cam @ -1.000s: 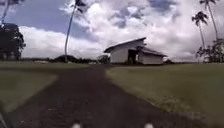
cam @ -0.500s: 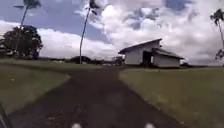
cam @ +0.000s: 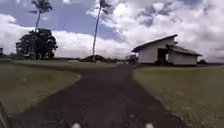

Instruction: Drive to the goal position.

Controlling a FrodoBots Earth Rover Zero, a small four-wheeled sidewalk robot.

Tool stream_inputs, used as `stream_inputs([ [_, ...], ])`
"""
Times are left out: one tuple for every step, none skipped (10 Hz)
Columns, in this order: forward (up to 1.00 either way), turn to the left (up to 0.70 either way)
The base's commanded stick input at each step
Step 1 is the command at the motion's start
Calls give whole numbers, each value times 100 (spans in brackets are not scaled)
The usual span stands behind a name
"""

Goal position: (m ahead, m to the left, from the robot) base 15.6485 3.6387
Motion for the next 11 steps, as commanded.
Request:
stream_inputs([
  [70, 0],
  [70, 0],
  [70, 0],
  [70, 0],
  [70, 0],
  [70, 0],
  [70, 0],
  [70, 0],
  [70, 0],
  [70, 0],
  [70, 0],
])
